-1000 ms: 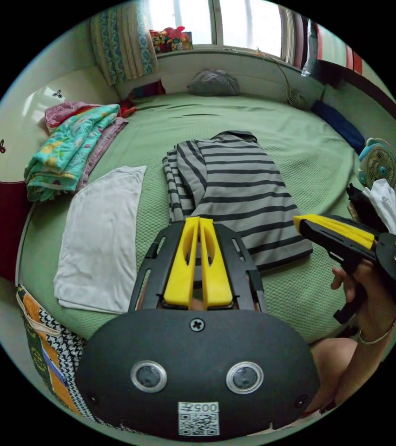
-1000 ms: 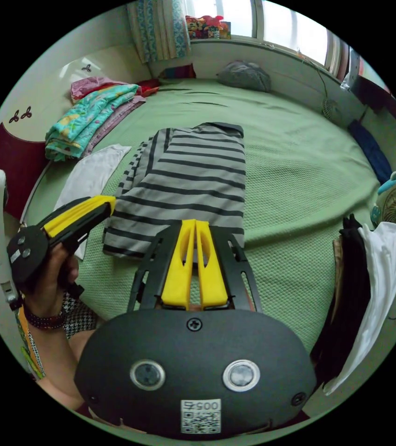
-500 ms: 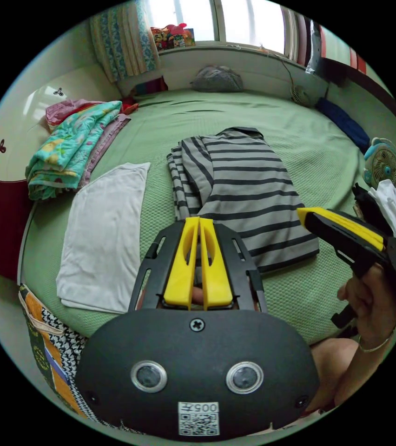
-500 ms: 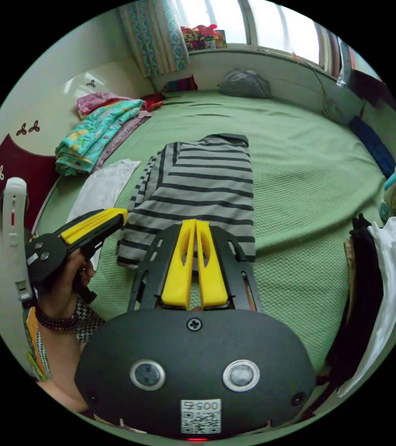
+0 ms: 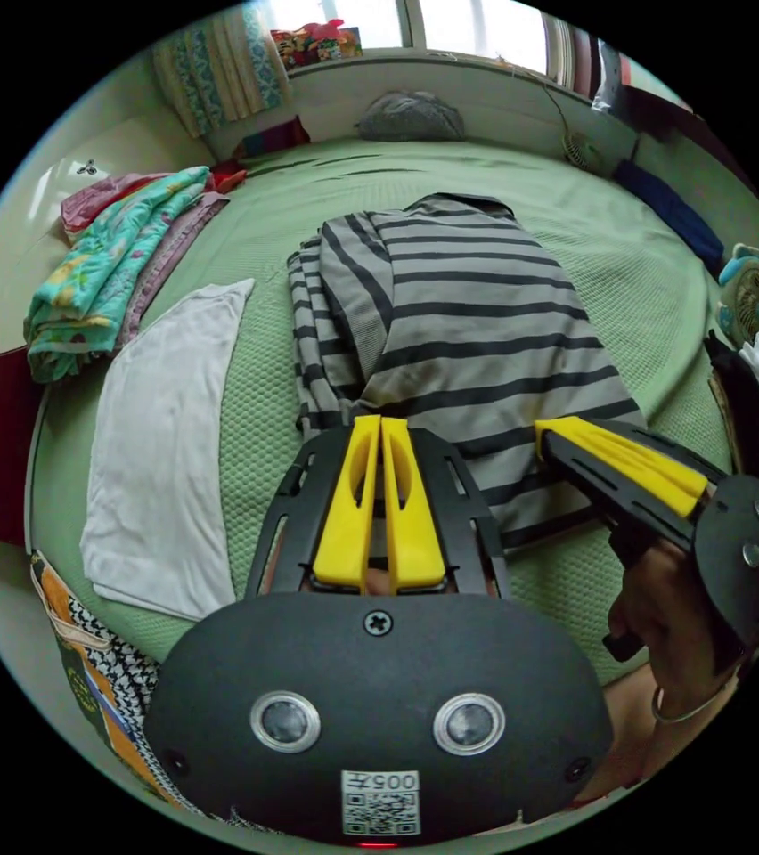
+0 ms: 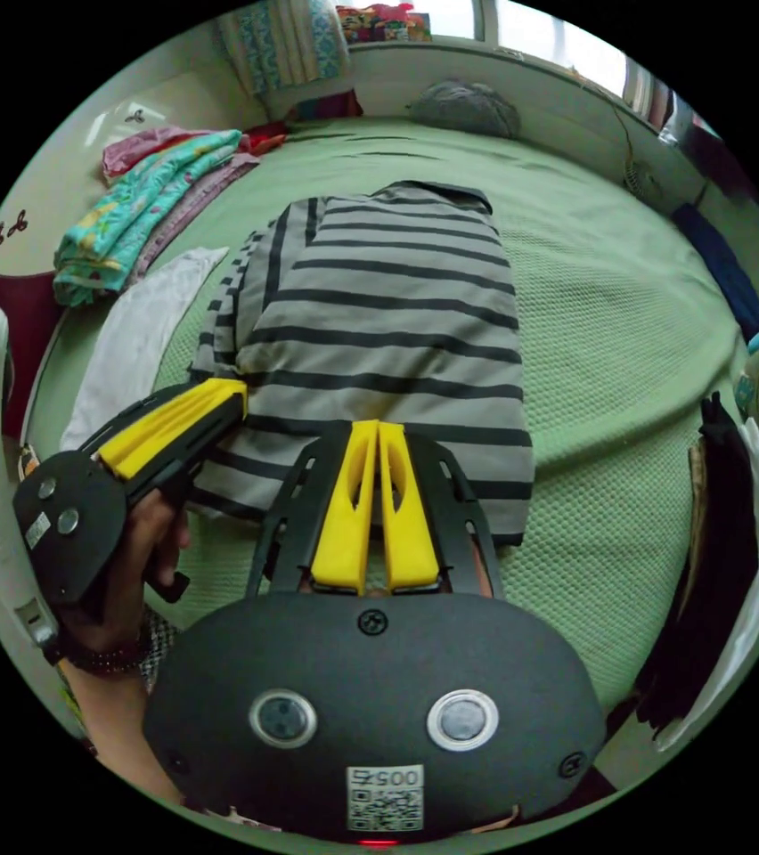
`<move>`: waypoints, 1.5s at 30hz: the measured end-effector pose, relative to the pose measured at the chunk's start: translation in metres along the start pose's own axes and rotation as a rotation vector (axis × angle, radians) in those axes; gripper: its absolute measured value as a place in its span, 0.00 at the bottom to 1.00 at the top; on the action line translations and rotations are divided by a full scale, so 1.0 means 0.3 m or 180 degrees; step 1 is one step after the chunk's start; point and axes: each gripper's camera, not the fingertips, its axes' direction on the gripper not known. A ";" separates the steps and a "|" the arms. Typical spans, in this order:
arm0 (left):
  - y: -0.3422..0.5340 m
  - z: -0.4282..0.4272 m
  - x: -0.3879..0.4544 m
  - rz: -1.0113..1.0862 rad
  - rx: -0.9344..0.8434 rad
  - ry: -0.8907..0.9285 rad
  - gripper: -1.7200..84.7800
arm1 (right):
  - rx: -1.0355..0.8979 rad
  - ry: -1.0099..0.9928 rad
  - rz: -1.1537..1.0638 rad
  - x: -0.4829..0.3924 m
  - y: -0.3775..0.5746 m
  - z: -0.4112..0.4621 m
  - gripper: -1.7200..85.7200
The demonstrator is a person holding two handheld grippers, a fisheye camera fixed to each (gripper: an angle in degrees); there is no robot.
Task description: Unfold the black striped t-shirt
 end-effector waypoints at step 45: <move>0.047 -0.171 -0.514 -0.0538 0.0135 0.0048 0.02 | 0.0424 -0.0893 -0.1523 -0.272 0.271 -0.087 0.12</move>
